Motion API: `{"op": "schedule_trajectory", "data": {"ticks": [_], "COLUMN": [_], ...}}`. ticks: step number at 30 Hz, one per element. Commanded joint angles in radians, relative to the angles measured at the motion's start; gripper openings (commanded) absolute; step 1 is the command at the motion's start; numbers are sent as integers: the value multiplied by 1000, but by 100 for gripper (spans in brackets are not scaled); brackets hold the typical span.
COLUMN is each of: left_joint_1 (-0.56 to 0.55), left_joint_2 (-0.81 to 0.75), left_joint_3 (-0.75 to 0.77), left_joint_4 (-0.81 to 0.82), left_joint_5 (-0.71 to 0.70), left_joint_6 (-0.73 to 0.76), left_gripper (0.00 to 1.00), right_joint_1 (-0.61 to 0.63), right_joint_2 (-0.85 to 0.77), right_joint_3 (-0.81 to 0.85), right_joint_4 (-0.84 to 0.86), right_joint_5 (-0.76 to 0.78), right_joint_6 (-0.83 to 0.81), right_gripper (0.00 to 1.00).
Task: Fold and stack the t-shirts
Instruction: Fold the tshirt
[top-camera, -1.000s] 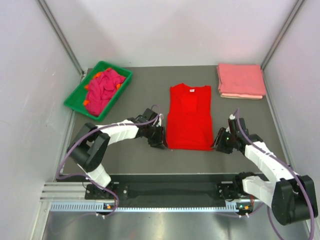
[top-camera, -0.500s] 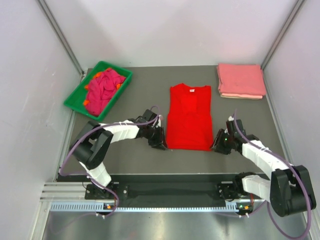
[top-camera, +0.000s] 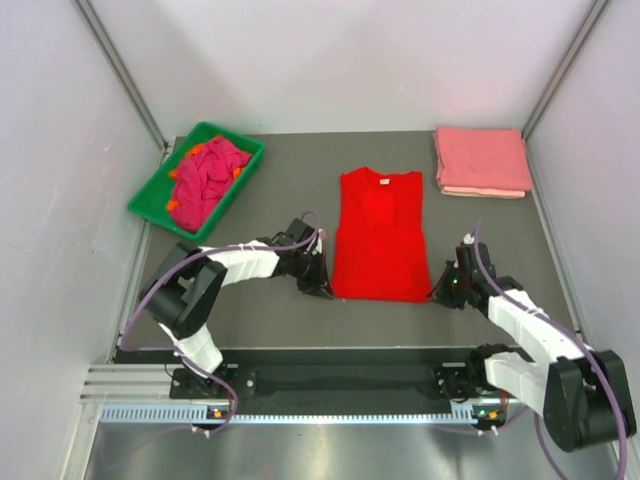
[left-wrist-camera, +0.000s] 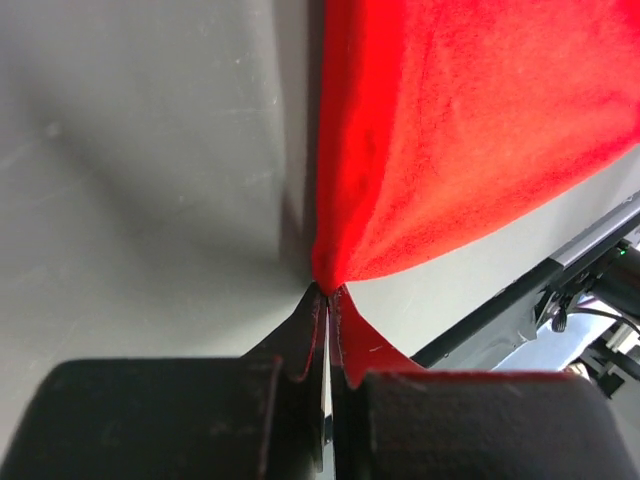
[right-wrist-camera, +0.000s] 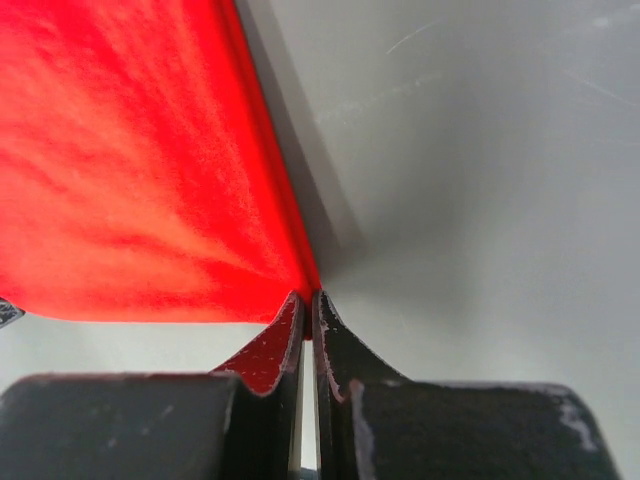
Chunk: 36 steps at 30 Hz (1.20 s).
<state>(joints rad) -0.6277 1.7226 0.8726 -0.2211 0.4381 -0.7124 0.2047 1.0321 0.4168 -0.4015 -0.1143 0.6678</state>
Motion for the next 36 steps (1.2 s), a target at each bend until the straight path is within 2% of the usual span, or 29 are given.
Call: {"op": "schedule_trajectory", "data": {"ticks": [1,11,18,22,27,30,36], "left_joint_1": [2,-59,-173,-190,-184,-147,-5], "left_joint_2": [-83,-251,-360,-385,-324,-221,-2], "left_joint_3": [26,62,120,178,273,359,633], "left_joint_4": [-46,-168,-340,-391,-399,-402,-417], "left_joint_5": [-82,-130,-289,-331,-392,-401,-334], "left_joint_6": [10,-12,-45,-42,-1,40,131], "left_gripper": [0,0,0,0,0,0,0], "right_joint_1": [-4,-4,-2,-2,-2,-4,-13], "right_joint_2": [-87,-296,-452,-486,-405,-316,4], "right_joint_3": [25,46,140,172,235,307,548], "right_joint_4": [-115,-272,-460,-488,-447,-378,-277], "right_joint_5": [82,67,56,64,108,134,142], "right_joint_6": [10,27,46,47,0,-62,-181], "right_gripper": [0,0,0,0,0,0,0]}}
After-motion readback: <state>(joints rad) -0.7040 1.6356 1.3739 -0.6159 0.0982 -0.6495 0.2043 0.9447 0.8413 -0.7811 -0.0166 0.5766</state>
